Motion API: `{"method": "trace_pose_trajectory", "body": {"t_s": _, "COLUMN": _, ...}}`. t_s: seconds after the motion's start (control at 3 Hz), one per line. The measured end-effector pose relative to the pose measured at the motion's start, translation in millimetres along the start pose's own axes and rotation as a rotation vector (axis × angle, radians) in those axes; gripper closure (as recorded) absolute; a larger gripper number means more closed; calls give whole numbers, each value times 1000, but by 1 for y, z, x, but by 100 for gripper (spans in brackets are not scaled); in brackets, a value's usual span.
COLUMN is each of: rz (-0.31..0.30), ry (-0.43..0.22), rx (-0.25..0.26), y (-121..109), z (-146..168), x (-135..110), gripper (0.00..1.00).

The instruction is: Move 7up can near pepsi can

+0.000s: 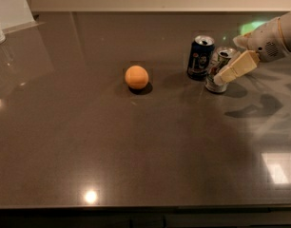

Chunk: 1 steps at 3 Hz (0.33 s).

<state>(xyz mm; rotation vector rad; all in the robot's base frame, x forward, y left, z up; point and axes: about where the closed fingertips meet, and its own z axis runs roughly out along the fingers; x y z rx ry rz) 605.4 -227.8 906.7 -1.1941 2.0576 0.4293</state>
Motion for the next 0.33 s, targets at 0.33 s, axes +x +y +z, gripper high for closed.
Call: {"method": "trace_pose_trajectory", "body": {"t_s": 0.33, "rz": 0, "ry": 0, "rx": 0, "y": 0, "z": 0, "x": 0, "gripper": 0}}
